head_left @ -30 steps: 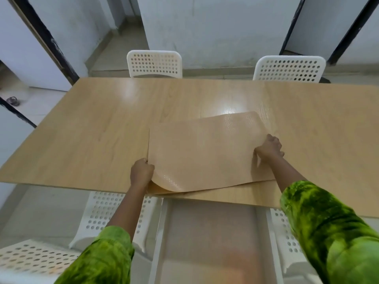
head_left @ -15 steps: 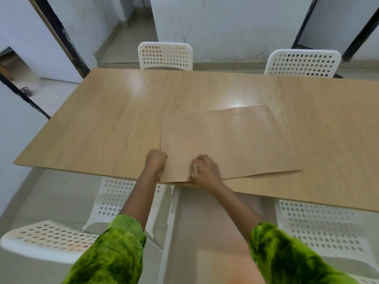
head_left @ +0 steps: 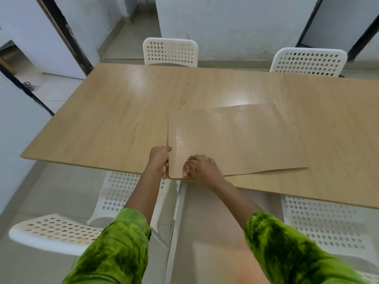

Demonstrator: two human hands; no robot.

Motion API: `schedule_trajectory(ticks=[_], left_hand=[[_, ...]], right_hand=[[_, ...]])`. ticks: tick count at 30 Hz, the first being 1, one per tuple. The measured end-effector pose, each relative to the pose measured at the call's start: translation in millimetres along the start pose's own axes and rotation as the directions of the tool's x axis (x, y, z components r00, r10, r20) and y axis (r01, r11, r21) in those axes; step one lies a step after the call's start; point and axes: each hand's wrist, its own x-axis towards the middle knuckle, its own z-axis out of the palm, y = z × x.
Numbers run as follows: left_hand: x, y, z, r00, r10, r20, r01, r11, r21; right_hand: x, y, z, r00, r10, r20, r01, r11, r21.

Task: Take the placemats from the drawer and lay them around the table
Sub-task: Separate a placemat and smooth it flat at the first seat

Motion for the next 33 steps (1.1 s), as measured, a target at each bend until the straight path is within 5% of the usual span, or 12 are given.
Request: schedule_trajectory(ticks=[8, 15, 18, 21, 26, 29, 33], left_hand=[[-11.4, 8.5, 0.6, 0.999, -0.033, 0.035, 0.035, 0.998, -0.055], [-24.7, 16.6, -2.5, 0.990, -0.031, 0.135, 0.044, 0.994, -0.095], [-26.3, 14.6, -2.6, 0.992, -0.023, 0.125, 0.035, 0.995, -0.097], [-22.9, 13.8, -1.4, 0.994, 0.055, 0.094, -0.046, 0.995, -0.093], [-32.0, 47.0, 14.5, 0.934, -0.017, 0.356, 0.023, 1.000, -0.012], [-29.9, 60.9, 32.4, 0.963, 0.018, 0.269, -0.063, 0.985, 0.163], [-20.0, 67.1, 26.0, 0.962, 0.123, 0.244, -0.142, 0.988, 0.061]], right_hand=[[-6.9, -13.4, 12.5, 0.993, -0.104, -0.057, 0.095, 0.986, -0.139], [-5.7, -10.5, 8.7, 0.995, -0.062, -0.082, 0.066, 0.997, 0.046], [-6.9, -14.3, 3.8, 0.983, 0.090, -0.157, -0.066, 0.986, 0.154], [-10.9, -15.7, -1.3, 0.922, 0.273, -0.274, -0.122, 0.878, 0.464], [-29.9, -21.5, -17.5, 0.941, 0.126, -0.315, -0.001, 0.930, 0.368], [-42.0, -15.8, -27.7, 0.948, 0.090, -0.304, 0.016, 0.944, 0.329], [-48.6, 22.3, -45.4, 0.889, 0.299, -0.347, -0.112, 0.876, 0.470]])
